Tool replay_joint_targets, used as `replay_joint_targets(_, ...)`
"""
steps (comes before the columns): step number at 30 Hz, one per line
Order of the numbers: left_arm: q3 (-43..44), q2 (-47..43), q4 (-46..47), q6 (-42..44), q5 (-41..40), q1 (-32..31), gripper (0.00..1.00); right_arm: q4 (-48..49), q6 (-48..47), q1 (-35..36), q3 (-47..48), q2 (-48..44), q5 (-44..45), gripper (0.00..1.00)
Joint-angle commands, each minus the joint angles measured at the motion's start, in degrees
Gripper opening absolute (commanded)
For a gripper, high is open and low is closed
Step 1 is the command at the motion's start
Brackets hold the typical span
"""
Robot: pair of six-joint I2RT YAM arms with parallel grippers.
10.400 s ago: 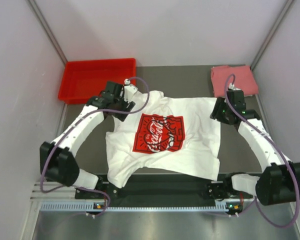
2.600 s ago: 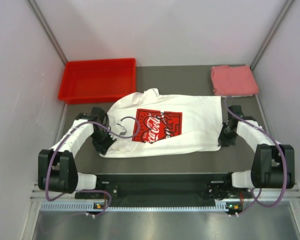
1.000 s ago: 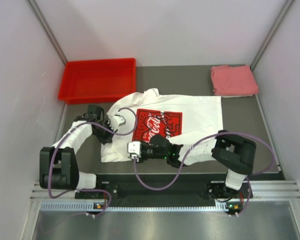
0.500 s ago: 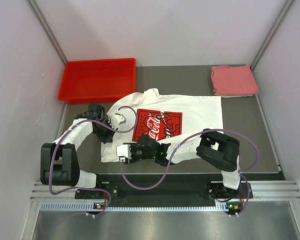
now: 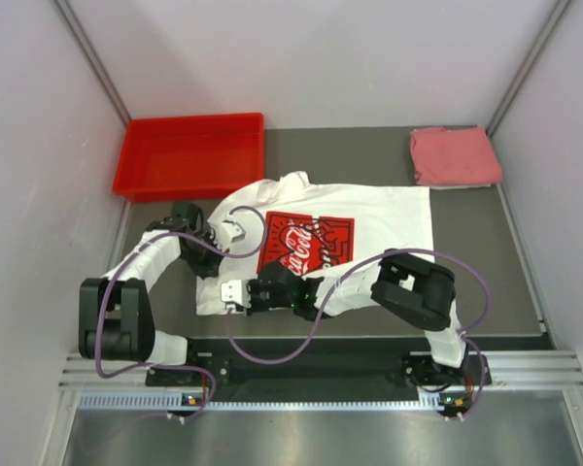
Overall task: Fold and stack the t-shirts
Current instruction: Fold the tshirt
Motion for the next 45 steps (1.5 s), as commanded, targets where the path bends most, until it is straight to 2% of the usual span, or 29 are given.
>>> replay_joint_targets(1,1.27,-0.55,-1.62,0.74,1.23,0.28,0.00,-0.30,0.42,0.54,1.29,-0.24,0.99,0.18)
replay_joint_targets(7,2.68,0.32,-2.41,-0.05,0.61,0.28,0.00,-1.97,0.68,0.45,2.35,0.54,0.73,0.00)
replay_joint_targets(15,3.20,1.74,-2.24,-1.19,-1.59,0.28,0.00,-0.57,4.11,-1.31,2.61,-0.15,3.62,0.00)
replay_joint_targets(19,3.73,1.03,-0.92,-3.21,-1.41,0.28,0.02,2.59,7.70,-2.98,1.74,-1.12,8.98,0.00)
replay_joint_targets(22,4.52,1.12,0.22,-5.41,-1.15,0.28,0.03,4.62,8.94,-4.73,1.73,-0.95,9.34,0.00)
replay_joint_targets(32,8.04,5.51,4.79,-12.18,-5.54,0.28,0.02,7.61,10.70,-10.27,3.14,0.81,16.11,0.00)
replay_joint_targets(42,13.22,10.08,8.23,-16.66,-9.23,0.19,0.00,8.23,11.23,-12.21,4.20,2.31,21.91,0.00)
replay_joint_targets(44,13.93,9.82,6.83,-17.19,-8.54,0.19,0.08,7.53,11.32,-12.38,4.28,2.57,22.61,0.00)
replay_joint_targets(45,14.10,8.86,5.95,-17.36,-7.66,0.19,0.16,7.17,10.97,-12.38,4.28,2.57,22.79,0.00)
